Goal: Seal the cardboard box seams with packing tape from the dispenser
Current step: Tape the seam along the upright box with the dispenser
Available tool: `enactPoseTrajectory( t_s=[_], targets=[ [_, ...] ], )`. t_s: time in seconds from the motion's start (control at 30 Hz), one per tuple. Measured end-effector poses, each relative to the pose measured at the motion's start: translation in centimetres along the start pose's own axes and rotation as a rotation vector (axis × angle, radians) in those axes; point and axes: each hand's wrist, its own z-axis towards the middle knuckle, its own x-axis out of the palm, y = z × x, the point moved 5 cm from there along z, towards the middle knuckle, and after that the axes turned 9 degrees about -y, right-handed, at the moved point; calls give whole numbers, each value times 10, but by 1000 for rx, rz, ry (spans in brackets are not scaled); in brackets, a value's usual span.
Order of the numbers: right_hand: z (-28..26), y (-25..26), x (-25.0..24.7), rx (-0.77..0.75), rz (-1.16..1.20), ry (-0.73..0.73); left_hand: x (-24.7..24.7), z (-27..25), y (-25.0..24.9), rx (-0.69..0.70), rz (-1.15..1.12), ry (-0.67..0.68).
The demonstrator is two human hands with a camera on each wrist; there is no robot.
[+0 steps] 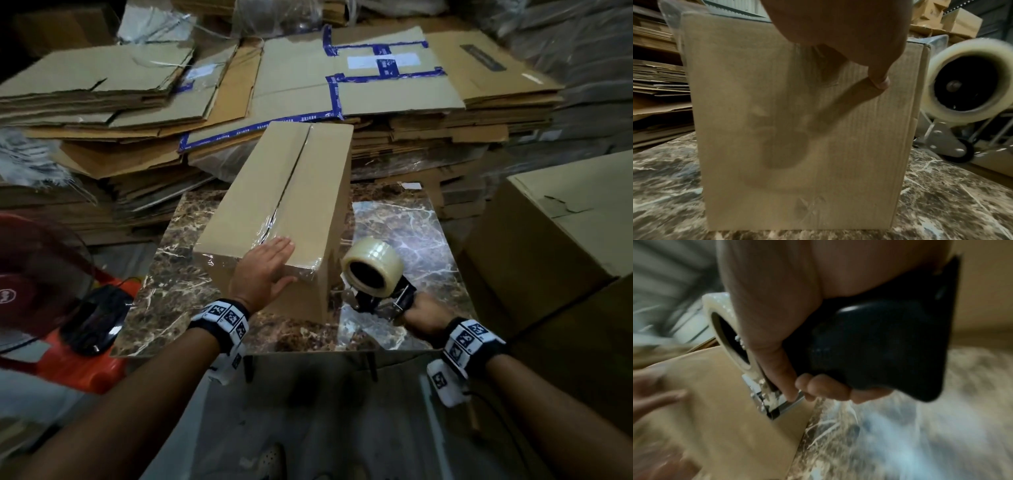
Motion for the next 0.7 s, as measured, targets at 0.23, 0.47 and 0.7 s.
enactPoseTrajectory(
  t_s=[0.23,0.47,0.7],
  targets=[
    [19,-28,45,458,787,166,3,0,1,20,24,7],
    [43,-55,77,495,1034,212,6,0,3,30,21,25],
    [86,-106,74,257,353,-173,3,-2,-2,16,55,71]
  ],
)
